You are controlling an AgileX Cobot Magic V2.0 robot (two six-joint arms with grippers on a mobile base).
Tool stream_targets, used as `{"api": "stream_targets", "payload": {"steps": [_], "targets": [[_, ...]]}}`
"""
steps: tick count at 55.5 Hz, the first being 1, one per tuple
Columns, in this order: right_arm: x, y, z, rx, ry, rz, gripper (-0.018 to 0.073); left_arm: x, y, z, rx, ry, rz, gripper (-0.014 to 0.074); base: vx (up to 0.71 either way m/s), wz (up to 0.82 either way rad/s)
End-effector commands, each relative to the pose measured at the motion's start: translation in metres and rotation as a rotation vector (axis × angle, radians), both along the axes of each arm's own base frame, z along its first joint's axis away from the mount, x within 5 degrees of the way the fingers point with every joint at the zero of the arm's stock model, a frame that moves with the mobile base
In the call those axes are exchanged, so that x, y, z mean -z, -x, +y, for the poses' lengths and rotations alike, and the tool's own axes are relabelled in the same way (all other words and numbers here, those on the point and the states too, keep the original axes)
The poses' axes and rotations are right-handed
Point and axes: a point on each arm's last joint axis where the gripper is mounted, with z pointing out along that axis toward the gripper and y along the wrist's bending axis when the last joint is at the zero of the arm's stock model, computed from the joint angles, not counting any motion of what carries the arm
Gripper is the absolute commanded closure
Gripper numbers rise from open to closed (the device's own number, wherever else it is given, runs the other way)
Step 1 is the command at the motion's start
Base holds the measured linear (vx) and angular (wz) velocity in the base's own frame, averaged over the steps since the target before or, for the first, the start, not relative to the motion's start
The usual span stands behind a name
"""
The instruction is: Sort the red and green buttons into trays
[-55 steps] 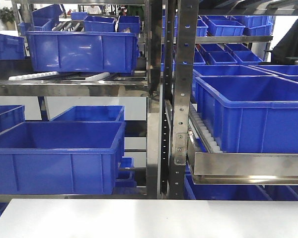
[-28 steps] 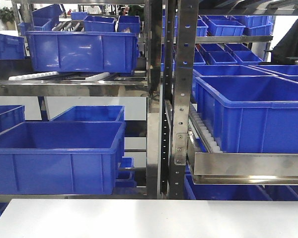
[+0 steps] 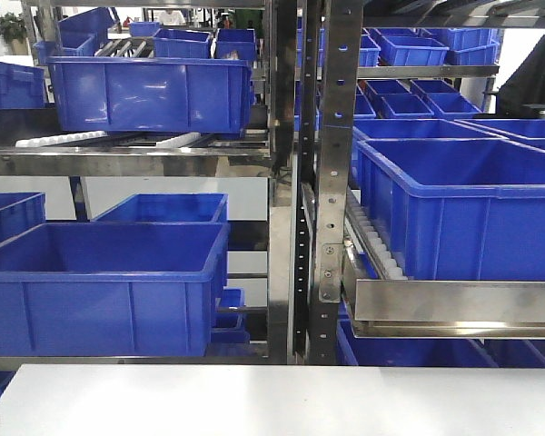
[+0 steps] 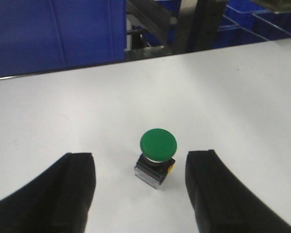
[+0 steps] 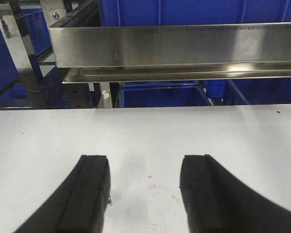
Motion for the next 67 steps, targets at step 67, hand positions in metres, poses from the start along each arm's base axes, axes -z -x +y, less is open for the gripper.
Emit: {"api": "stream_targets", "payload": {"steps": [67], "targets": [[-0.012,-0.004,0.000,-0.002,0.006,-0.049,0.0144,0.070,-0.107,-0.064,0.062,-0.052,0.115,0.0048,0.00,0.00]]}}
